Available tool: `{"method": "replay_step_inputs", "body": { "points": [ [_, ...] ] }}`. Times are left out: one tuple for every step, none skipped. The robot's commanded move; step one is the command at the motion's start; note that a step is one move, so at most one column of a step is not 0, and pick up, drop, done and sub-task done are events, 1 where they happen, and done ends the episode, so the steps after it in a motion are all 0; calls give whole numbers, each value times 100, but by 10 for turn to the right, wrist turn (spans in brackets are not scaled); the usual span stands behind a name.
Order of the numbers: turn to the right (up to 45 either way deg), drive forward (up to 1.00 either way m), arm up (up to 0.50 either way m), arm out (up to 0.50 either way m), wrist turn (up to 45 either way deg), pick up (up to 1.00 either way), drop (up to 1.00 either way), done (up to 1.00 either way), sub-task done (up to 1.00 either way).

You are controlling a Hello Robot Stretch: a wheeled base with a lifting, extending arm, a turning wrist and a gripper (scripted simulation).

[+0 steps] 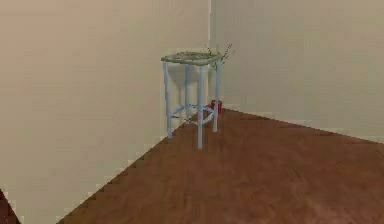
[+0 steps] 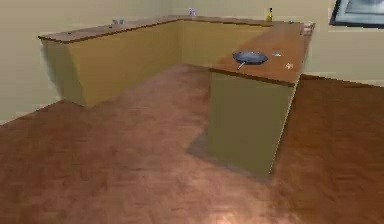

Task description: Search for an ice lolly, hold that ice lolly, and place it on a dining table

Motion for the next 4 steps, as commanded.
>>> {"method": "replay_step_inputs", "body": {
  "points": [
    [450,0,0,0,0,0,0,0,0],
    [450,0,0,0,0,0,0,0,0],
    [270,0,0,0,0,0,0,0,0],
    [0,85,0,0,0,0,0,0,0]
  ]
}}
